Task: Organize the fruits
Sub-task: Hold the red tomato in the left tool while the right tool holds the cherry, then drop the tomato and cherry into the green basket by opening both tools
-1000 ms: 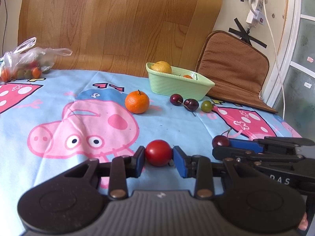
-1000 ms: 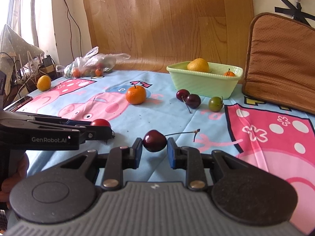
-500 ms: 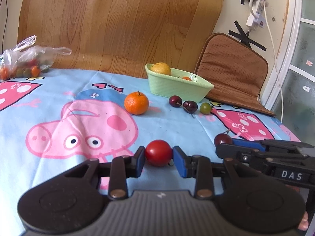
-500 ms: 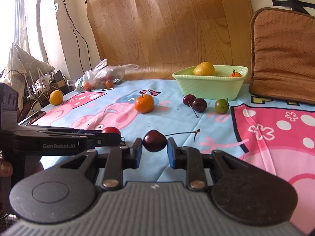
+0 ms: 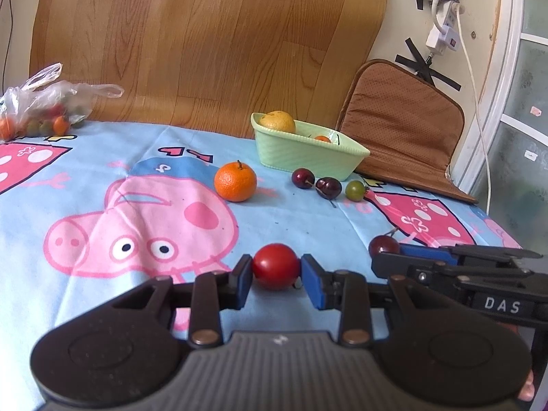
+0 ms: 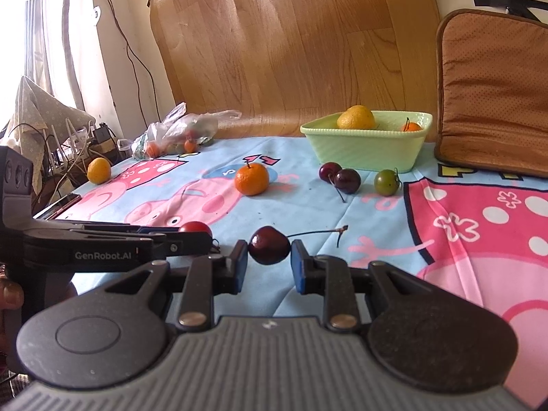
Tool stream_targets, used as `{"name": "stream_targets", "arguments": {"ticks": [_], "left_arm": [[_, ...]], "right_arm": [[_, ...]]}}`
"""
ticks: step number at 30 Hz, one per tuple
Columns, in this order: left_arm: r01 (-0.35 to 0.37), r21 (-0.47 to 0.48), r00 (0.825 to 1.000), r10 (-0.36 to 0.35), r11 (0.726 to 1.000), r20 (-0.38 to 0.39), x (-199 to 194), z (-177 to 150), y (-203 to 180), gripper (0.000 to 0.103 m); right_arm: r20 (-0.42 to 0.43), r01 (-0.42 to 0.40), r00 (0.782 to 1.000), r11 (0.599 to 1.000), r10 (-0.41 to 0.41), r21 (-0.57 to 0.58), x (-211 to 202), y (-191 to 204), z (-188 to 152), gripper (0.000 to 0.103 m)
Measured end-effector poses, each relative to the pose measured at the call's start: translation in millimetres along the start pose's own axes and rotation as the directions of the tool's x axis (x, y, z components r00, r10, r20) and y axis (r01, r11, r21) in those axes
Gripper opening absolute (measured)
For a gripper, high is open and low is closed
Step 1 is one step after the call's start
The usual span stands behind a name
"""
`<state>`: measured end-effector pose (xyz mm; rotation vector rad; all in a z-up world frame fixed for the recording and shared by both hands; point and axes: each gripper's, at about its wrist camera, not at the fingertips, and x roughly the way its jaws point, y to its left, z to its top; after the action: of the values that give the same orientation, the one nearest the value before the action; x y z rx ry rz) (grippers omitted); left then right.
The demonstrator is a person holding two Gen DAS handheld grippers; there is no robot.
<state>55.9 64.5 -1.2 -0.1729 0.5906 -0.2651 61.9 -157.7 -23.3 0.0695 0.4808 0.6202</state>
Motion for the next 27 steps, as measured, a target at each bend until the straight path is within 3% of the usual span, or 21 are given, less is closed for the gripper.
{"name": "stream_targets", "arguments": {"ticks": [10, 12, 15, 20, 23, 27], "left_arm": [[0.001, -0.008, 1.0, -0.001, 1.0, 0.012, -2.6, 0.3, 0.7, 0.031], [0.035, -0.047, 0.999, -0.036, 0.998, -0.006, -1.8, 6.5, 6.5, 0.031], [0.114, -0.135, 0.993, -0.112, 0.984, 0.025, -3.1, 36.7, 18.4, 0.029], [0.134, -0.055, 0.987, -0.128, 0.989, 0.101, 16.9, 112.2, 5.8, 0.029], [0.116, -0.011, 0.99, -0.115, 0.993, 0.078, 58.1, 143.2, -3.2, 0.029], [0.088, -0.027, 0.996, -0.087, 0.996, 0.023, 106.5, 166.1, -6.1, 0.029]], "right_arm": [[-0.008, 0.008, 1.0, 1.0, -0.008, -0.001, 1.8, 0.1, 0.3, 0.03], [-0.017, -0.006, 1.0, 1.0, 0.006, 0.009, 2.4, -2.0, 3.1, 0.03], [-0.015, -0.022, 1.0, 0.999, 0.023, 0.023, 3.7, -13.1, 17.7, 0.03], [0.101, 0.065, 0.993, 0.997, -0.061, -0.039, 18.3, -41.5, 67.7, 0.03], [0.125, 0.104, 0.987, 0.994, -0.101, -0.018, 45.3, -68.1, 92.2, 0.03], [0.123, 0.133, 0.983, 0.991, -0.133, 0.008, 78.8, -96.3, 109.0, 0.03]]}}
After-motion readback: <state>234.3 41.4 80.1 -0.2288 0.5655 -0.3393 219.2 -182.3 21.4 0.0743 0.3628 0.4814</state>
